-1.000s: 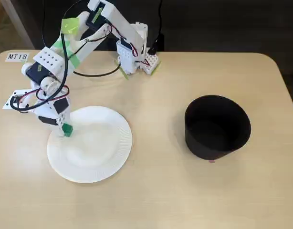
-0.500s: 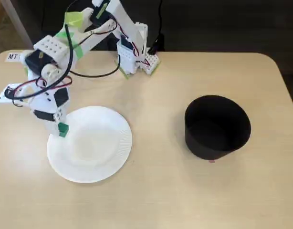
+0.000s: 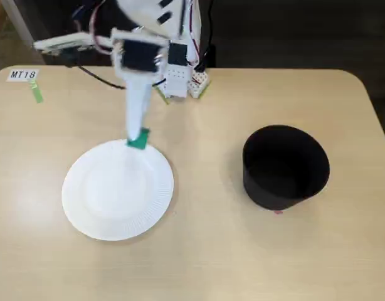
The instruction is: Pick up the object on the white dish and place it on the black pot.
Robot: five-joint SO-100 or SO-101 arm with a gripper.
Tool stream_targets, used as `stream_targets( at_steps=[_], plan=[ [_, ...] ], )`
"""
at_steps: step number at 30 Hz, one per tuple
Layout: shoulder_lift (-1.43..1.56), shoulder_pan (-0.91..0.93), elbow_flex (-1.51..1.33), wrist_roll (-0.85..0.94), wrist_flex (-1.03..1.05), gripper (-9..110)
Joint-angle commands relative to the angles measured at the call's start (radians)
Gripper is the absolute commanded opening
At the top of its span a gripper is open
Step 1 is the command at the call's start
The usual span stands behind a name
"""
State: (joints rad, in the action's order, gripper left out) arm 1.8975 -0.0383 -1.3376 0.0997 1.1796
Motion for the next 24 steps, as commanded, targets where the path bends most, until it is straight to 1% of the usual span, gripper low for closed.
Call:
stream_targets(
  at_steps=[1,3,6,8,10,15,24],
  plan=[
    [0.086,-0.187,-0.094,-0.021,-0.092,0],
    [0.089,-0.287,-0.140,-0.021,-0.135,0],
    [0.087,-0.408,-0.244,-0.012,-0.255,0],
    [0.078,-0.466,-0.304,-0.003,-0.325,0],
    [0.044,-0.509,-0.324,0.018,-0.351,0],
    [-0.069,-0.568,-0.324,0.071,-0.371,0],
    [-0.209,-0.580,-0.324,0.158,-0.342,0]
  ],
)
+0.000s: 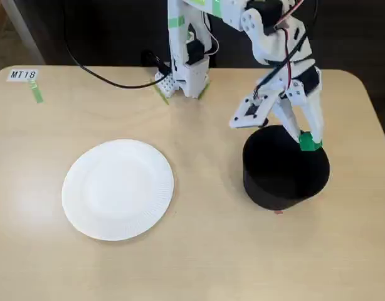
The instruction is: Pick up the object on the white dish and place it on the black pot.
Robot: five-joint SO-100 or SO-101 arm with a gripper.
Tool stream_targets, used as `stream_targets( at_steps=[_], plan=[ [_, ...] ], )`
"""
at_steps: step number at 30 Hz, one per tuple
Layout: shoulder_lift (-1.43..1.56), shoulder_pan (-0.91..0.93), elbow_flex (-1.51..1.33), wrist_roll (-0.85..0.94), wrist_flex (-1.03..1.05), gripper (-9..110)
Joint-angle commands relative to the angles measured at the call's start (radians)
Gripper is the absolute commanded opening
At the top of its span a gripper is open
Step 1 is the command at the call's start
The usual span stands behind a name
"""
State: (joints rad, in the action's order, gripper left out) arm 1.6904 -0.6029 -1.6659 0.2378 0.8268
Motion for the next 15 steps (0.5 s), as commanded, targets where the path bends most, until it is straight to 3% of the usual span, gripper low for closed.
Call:
stream_targets(
  at_steps=[1,15],
  plan=[
    [-0.017,-0.015,0.006,0.029,0.017,0],
    [-0.146,-0.041,0.015,0.138,0.067,0]
  ],
)
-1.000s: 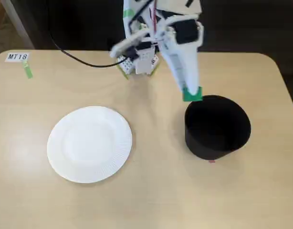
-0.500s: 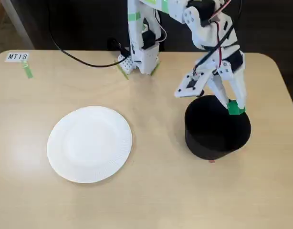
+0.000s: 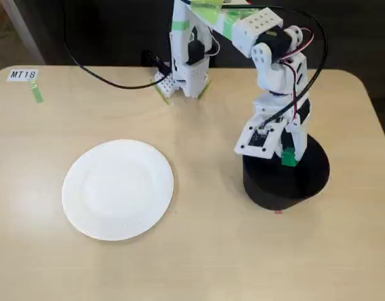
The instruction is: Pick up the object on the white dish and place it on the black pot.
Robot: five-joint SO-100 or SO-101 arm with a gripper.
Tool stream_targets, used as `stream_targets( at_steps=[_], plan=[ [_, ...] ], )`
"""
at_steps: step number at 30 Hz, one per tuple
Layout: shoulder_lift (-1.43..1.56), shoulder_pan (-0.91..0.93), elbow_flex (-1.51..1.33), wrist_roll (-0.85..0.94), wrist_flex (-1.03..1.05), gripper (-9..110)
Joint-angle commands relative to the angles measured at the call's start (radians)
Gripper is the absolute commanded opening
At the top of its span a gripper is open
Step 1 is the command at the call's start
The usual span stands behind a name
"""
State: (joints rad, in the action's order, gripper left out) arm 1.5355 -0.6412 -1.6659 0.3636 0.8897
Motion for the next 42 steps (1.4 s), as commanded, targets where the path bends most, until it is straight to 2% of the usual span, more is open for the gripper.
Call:
stream_targets(
  at_steps=[1,3,7,9,17,18,20,21,25,32,35,42],
  plan=[
    [0.009,-0.005,0.015,0.015,0.006,0],
    [0.008,-0.008,0.015,0.028,0.011,3],
    [0.012,-0.014,0.015,0.103,0.032,29],
    [0.018,-0.015,0.018,0.109,0.037,31],
    [0.021,-0.012,0.063,0.106,0.071,24],
    [0.021,-0.009,0.067,0.101,0.072,20],
    [0.020,-0.002,0.087,0.081,0.078,2],
    [0.018,0.003,0.107,0.080,0.097,0],
    [0.021,0.063,0.238,0.046,0.198,0],
    [0.183,0.330,0.310,-0.242,0.351,0],
    [0.314,0.440,0.216,-0.305,0.379,0],
    [0.735,0.598,-0.196,-0.341,0.290,0]
  ],
)
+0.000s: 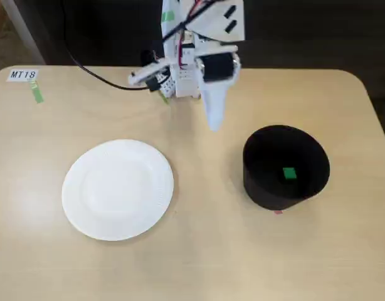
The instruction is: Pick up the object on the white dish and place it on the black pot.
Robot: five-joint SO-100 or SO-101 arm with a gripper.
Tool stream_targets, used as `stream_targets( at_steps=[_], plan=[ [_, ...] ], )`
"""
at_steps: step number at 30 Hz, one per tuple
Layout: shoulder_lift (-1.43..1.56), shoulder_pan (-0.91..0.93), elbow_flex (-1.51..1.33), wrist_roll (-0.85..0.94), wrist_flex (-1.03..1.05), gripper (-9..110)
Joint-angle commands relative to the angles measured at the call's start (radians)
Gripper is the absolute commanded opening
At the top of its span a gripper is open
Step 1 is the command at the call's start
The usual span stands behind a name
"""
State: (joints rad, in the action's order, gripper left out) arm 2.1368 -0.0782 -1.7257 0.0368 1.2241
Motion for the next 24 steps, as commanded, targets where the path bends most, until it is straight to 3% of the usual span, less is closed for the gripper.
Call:
stream_targets(
  at_steps=[1,13,24],
  plan=[
    [0.193,0.044,-0.201,-0.021,-0.064,0],
    [0.644,0.048,-0.775,-0.037,-0.176,0],
    [0.923,0.051,-1.060,-0.055,-0.202,0]
  ],
)
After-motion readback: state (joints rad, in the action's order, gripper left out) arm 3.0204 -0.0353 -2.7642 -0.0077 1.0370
